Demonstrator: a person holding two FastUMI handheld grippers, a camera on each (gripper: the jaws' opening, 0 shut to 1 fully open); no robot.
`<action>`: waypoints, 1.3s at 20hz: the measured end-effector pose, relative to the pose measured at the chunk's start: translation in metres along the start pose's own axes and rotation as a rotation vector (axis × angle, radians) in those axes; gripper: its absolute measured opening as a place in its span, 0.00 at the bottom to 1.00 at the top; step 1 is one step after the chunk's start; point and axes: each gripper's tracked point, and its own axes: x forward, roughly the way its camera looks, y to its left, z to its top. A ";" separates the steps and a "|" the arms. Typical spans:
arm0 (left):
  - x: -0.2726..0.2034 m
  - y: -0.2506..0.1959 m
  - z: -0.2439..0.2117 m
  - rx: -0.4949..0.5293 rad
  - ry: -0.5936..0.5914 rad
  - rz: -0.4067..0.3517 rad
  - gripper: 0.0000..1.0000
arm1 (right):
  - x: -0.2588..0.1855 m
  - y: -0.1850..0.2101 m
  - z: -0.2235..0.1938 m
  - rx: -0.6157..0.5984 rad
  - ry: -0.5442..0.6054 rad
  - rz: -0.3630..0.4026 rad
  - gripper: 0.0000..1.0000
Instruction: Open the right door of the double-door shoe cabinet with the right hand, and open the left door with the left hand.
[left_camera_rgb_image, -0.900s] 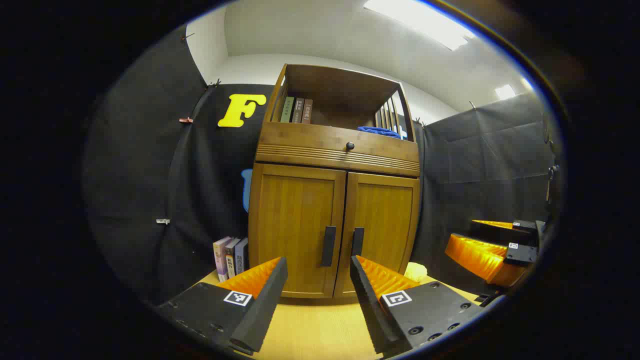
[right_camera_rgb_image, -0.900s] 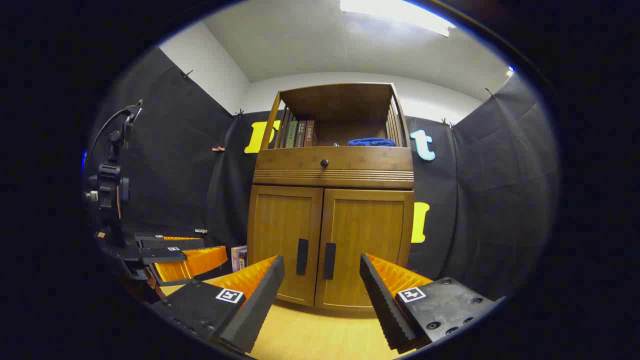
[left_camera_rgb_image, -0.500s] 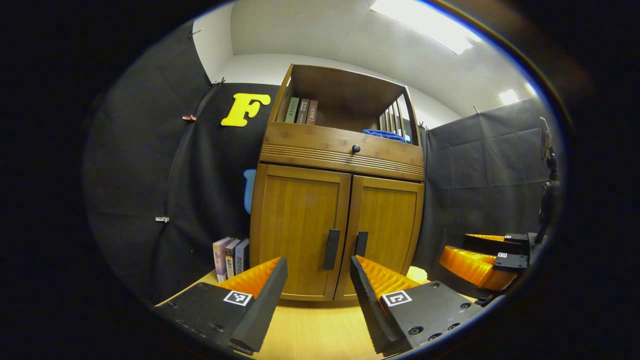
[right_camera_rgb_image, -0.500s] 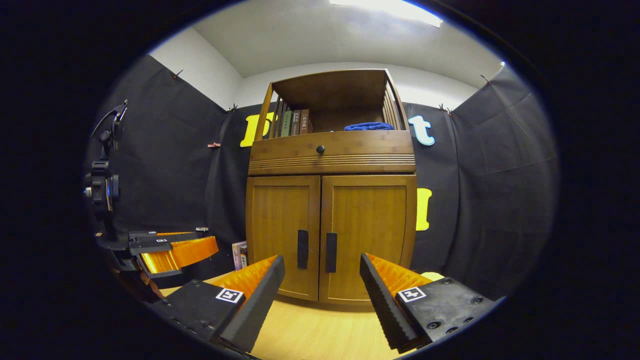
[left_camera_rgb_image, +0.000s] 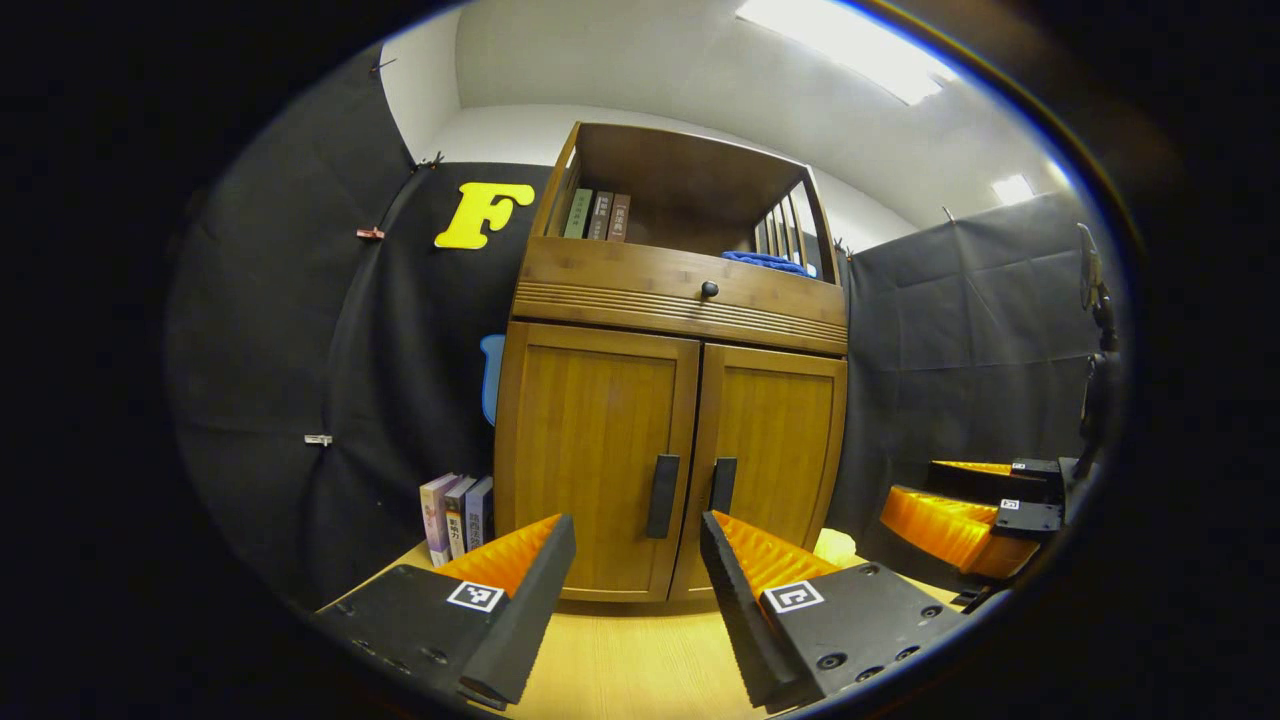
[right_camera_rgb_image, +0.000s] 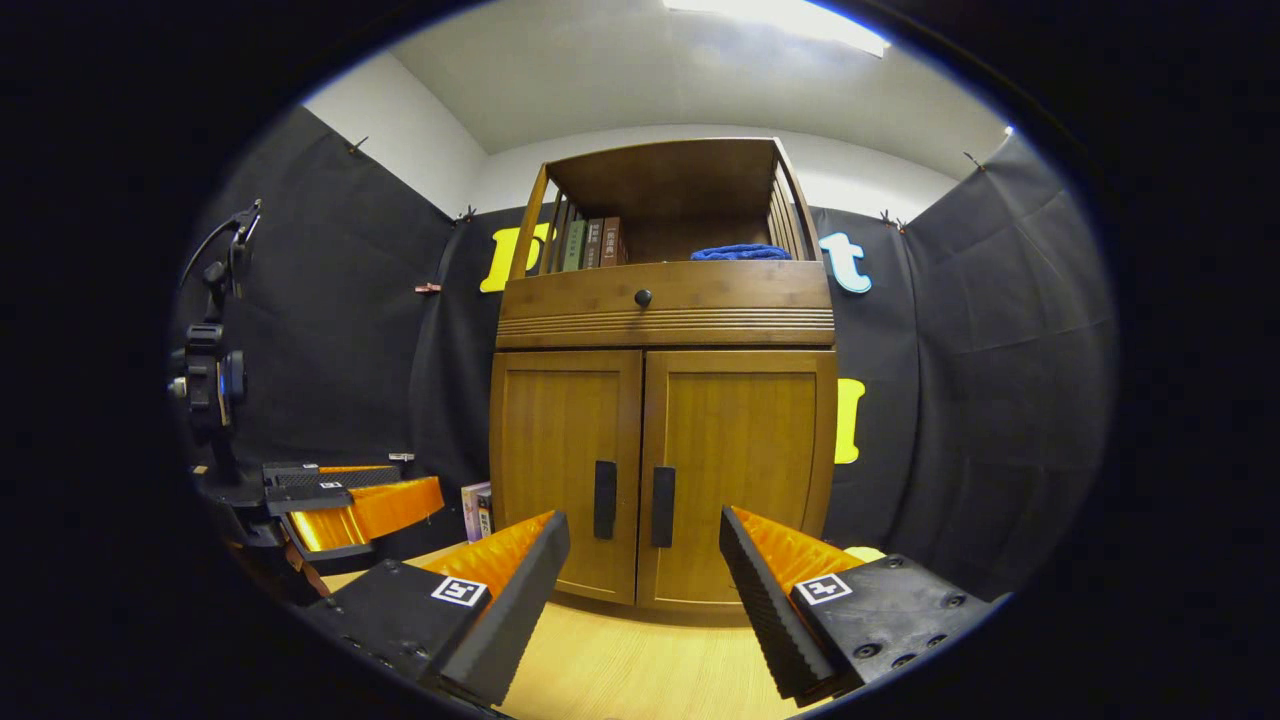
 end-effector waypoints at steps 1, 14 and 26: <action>0.002 0.000 0.000 0.000 0.000 -0.001 0.80 | 0.001 0.001 -0.001 0.001 -0.001 0.009 0.96; 0.016 0.027 -0.018 0.002 0.017 -0.003 0.79 | 0.049 0.004 -0.030 -0.051 0.026 -0.023 0.96; 0.023 0.099 -0.029 0.015 -0.001 0.051 0.79 | 0.166 0.012 -0.059 -0.005 0.043 -0.061 0.96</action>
